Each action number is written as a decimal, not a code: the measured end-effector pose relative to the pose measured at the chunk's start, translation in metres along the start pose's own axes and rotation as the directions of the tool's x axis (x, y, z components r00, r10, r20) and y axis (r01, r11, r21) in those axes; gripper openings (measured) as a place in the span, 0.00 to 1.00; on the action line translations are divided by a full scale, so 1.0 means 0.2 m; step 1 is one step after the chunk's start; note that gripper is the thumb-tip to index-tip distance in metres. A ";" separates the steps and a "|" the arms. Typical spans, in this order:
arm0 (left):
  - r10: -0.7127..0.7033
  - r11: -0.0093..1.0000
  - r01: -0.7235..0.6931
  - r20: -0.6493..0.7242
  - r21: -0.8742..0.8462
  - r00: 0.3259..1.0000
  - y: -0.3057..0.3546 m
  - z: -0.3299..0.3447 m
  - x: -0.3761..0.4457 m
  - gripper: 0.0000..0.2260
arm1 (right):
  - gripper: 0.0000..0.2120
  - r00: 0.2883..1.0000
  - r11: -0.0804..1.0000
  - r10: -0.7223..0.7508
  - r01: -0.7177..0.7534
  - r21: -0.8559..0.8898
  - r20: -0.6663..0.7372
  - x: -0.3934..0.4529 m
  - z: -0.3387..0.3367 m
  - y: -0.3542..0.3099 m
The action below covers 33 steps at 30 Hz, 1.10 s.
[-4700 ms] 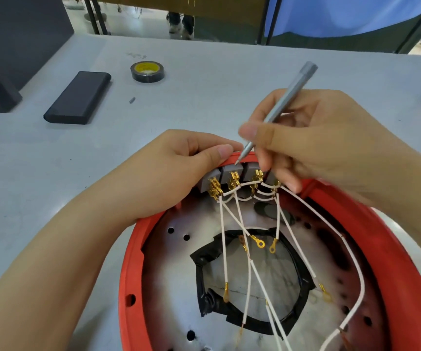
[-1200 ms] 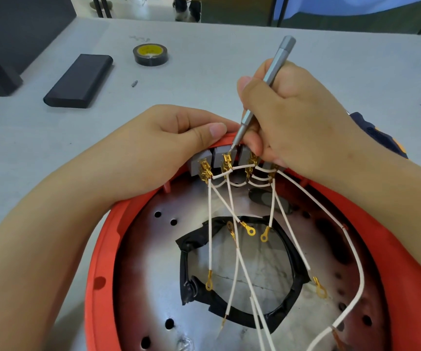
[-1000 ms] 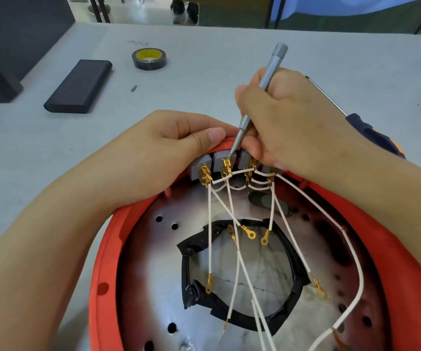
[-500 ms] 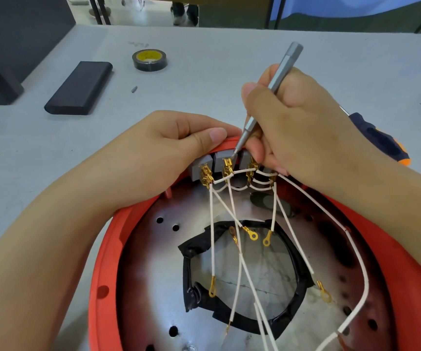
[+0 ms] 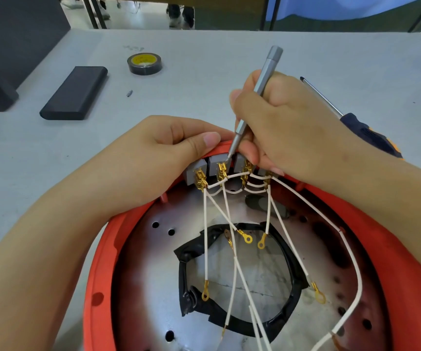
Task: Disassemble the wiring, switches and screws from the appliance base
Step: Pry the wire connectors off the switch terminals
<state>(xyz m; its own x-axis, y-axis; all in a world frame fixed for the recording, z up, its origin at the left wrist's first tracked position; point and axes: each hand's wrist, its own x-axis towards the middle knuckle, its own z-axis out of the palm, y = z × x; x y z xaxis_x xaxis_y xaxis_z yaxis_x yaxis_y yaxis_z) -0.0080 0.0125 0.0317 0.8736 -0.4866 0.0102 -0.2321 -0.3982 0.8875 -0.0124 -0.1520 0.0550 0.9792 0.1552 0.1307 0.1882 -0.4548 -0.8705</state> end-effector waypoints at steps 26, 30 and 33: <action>0.021 0.991 -0.019 0.012 -0.134 1.000 -0.02 0.00 0.02 0.12 | 0.13 0.978 0.971 -0.209 0.207 -0.123 -0.006 0.05 0.06 0.01; 0.021 0.995 -0.022 -0.012 -0.098 1.000 -0.01 0.00 0.01 0.11 | 0.13 0.976 0.959 -0.220 0.215 -0.185 -0.004 0.06 0.06 0.00; 0.032 0.998 -0.033 -0.007 -0.060 0.999 -0.01 0.01 0.01 0.11 | 0.14 0.953 0.922 -0.302 0.283 -0.266 -0.034 0.05 0.07 0.01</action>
<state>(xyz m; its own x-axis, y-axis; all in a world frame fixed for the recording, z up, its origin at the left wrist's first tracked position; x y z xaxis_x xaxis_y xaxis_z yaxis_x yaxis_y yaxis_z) -0.0056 0.0115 0.0287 0.8684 -0.4941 0.0419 -0.2347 -0.3350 0.9125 -0.0035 -0.1390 0.0467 0.8786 0.2553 0.4035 0.4704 -0.6085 -0.6391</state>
